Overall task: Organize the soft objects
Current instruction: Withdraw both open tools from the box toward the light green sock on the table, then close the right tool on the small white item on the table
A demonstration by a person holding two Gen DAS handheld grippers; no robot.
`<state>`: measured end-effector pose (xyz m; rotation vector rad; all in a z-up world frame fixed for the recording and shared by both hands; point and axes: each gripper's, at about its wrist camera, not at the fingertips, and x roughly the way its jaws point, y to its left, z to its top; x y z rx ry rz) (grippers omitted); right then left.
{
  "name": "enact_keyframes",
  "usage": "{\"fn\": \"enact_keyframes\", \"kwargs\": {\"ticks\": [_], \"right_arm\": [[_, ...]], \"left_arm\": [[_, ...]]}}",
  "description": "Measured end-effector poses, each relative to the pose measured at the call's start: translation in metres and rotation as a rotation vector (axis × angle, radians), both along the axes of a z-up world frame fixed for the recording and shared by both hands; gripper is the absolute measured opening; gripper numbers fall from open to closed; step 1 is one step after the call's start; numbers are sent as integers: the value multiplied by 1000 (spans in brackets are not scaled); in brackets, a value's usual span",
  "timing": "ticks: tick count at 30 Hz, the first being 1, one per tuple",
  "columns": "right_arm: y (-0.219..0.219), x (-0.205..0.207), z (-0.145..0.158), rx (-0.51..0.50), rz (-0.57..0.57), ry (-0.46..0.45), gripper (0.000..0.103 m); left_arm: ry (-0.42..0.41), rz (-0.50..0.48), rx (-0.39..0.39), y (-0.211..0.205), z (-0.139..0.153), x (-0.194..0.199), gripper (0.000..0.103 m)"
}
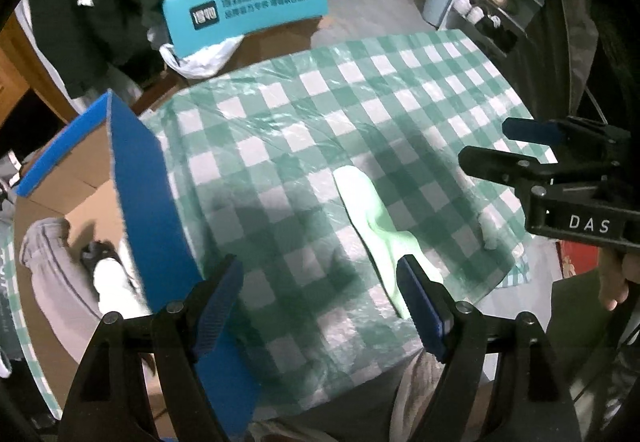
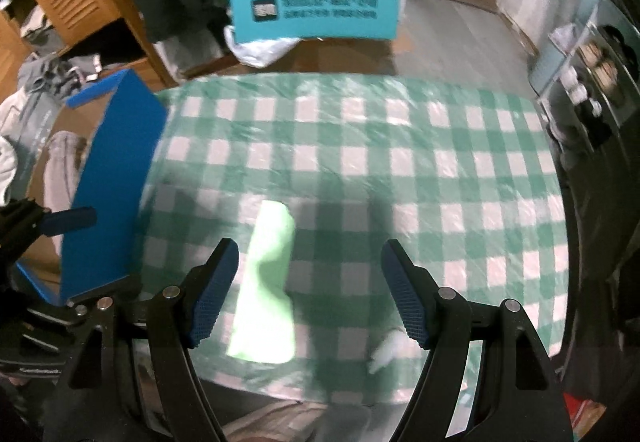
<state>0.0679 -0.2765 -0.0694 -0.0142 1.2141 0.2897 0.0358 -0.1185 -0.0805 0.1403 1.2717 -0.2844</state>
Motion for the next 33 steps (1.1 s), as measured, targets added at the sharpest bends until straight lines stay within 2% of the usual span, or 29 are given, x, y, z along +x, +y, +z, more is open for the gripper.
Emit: {"fn": "enact_keyframes", "kwargs": {"ticks": [11, 22, 30, 33], "right_arm": [[-32, -13, -35, -42, -50, 81, 74], [-55, -28, -81, -70, -110, 219, 74], [-58, -33, -100, -86, -107, 271, 73], [-57, -36, -106, -77, -105, 290, 67]], "left_arm": [[75, 19, -9, -18, -28, 1, 80], [179, 35, -35, -36, -58, 2, 80], [208, 29, -22, -45, -73, 2, 80], [213, 27, -11, -48, -79, 2, 80]]}}
